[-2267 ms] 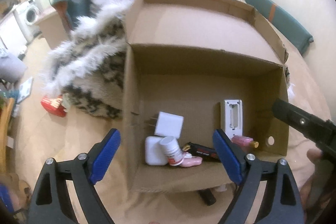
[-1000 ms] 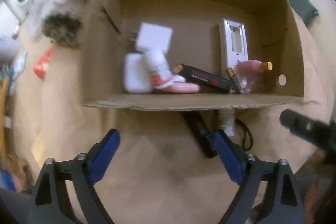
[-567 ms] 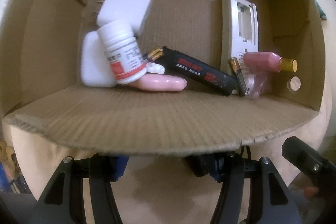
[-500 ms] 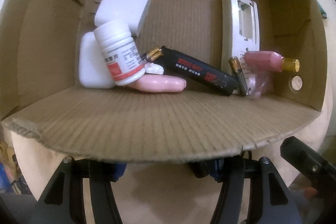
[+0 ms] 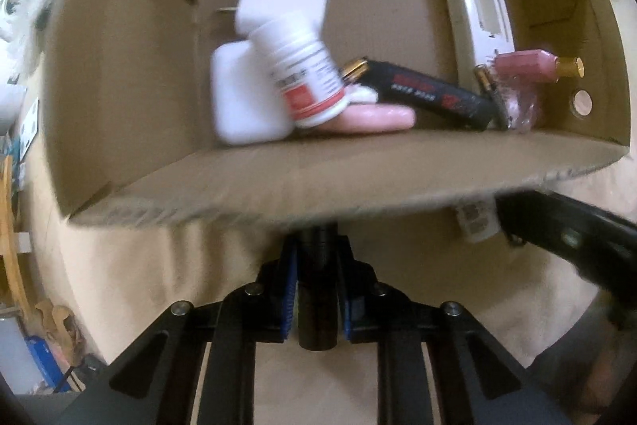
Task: Organize rigid objects
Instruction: 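Grasp the black flashlight with the left tool while the right tool grasps the white pill bottle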
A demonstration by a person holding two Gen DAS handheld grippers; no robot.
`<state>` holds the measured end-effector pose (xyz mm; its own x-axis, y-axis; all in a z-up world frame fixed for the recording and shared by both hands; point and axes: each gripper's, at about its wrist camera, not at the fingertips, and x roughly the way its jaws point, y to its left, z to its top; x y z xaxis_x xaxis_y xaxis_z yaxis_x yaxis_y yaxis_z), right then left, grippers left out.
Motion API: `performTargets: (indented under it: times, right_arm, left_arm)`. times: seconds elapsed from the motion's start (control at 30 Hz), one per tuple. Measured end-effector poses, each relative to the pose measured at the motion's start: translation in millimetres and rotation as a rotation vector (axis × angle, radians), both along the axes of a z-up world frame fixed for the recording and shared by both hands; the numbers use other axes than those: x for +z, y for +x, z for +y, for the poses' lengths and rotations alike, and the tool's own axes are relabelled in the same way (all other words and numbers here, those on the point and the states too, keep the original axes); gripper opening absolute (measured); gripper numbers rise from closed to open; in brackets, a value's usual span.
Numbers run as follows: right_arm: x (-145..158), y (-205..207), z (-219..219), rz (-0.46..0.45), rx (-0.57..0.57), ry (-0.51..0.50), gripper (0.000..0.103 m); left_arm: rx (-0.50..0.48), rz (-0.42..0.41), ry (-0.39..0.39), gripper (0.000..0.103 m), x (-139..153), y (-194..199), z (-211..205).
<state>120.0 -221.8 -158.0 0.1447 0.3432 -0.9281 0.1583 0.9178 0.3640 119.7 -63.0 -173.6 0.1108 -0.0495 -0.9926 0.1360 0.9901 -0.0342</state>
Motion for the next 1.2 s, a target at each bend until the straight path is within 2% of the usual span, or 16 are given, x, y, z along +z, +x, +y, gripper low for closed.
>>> performTargets:
  times: [0.07,0.13,0.23,0.4,0.43,0.47,0.53,0.63,0.73,0.87,1.03,1.13,1.2]
  right_arm:
    - [-2.5,4.3,15.5,0.007,0.036,0.002,0.067]
    - [-5.3,8.0,26.2,0.013,0.062,-0.005,0.048]
    - [-7.8,12.0,38.5,0.008,0.101,-0.032,0.046]
    - [-21.0,13.0,56.9,0.021,0.164,-0.053,0.044]
    - [-20.2,12.9,57.6,0.014,0.167,-0.055,0.042]
    - [-19.0,13.1,57.5,0.006,0.172,-0.053,0.034]
    - [-14.7,10.8,54.3,-0.012,0.170,-0.044,0.029]
    - [-5.3,0.1,34.7,-0.027,0.153,-0.005,0.029]
    - [3.7,-8.6,27.6,-0.048,0.139,-0.002,0.029]
    - [17.7,-25.3,18.3,-0.068,0.133,0.008,0.029]
    - [34.4,-48.6,5.3,-0.102,0.113,0.024,0.029]
    - [39.9,-55.3,-6.8,-0.120,0.093,0.038,0.029]
    - [43.8,-65.4,-7.8,-0.138,0.096,0.033,0.029]
  left_arm:
    - [0.013,0.000,-0.008,0.016,-1.0,-1.4,3.9]
    - [0.022,-0.003,-0.009,0.016,-3.3,-2.3,5.1]
    - [0.035,-0.008,-0.013,0.016,-6.4,4.9,10.3]
    - [0.029,-0.027,-0.011,0.016,-13.8,-4.5,20.0]
    - [0.026,-0.028,-0.014,0.016,-14.2,-3.7,20.7]
    - [0.038,-0.023,-0.026,0.017,-14.3,-2.4,23.7]
    - [0.080,-0.008,-0.068,0.017,-15.5,0.0,34.2]
    - [0.082,-0.005,-0.079,0.017,-13.1,-2.4,41.7]
    - [0.088,-0.018,-0.059,0.017,-8.1,-10.7,48.4]
    - [0.107,-0.020,-0.077,0.017,-3.0,-36.1,59.1]
    - [0.109,-0.080,-0.081,0.017,18.1,-64.3,64.3]
    - [0.111,-0.118,-0.110,0.017,40.9,-83.7,61.5]
    - [0.085,-0.170,-0.095,0.017,64.2,-97.9,53.2]
